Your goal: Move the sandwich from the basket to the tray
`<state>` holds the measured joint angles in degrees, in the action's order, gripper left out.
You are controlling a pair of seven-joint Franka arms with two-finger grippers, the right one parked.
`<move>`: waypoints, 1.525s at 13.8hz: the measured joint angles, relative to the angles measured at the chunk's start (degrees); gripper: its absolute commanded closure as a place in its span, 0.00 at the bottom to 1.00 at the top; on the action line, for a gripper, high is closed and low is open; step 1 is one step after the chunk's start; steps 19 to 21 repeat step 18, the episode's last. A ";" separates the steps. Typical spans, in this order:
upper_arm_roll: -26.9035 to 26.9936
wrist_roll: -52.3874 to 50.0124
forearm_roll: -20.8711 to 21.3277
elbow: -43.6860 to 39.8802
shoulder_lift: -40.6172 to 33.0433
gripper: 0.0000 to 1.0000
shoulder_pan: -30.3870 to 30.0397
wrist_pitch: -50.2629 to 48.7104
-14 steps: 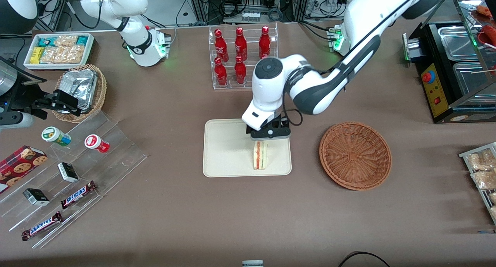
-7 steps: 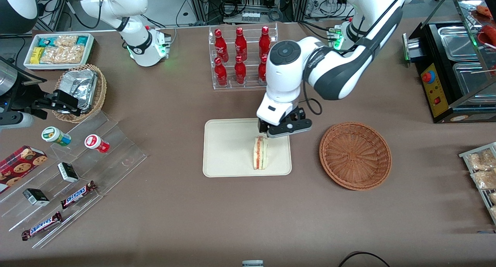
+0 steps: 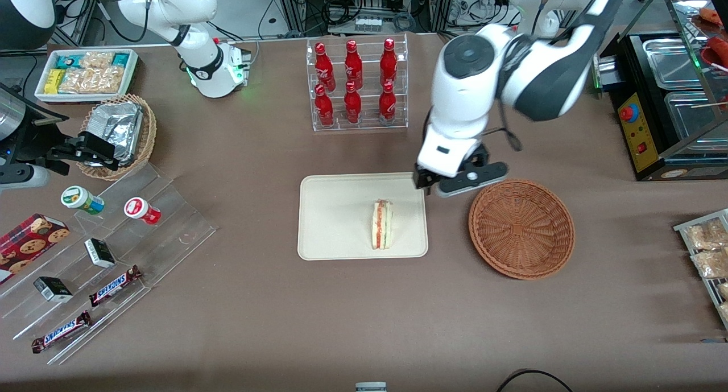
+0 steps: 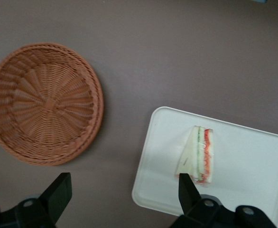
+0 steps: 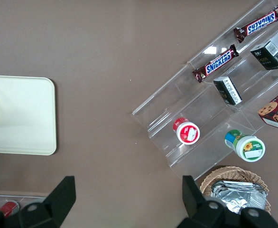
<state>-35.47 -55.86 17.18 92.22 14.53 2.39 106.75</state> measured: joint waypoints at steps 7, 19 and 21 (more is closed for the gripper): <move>14.13 22.91 -10.02 -0.12 -9.94 0.01 -0.12 -7.95; 29.40 47.65 -15.20 -0.13 -18.27 0.01 -0.99 -23.78; 29.40 47.65 -15.20 -0.13 -18.27 0.01 -0.99 -23.78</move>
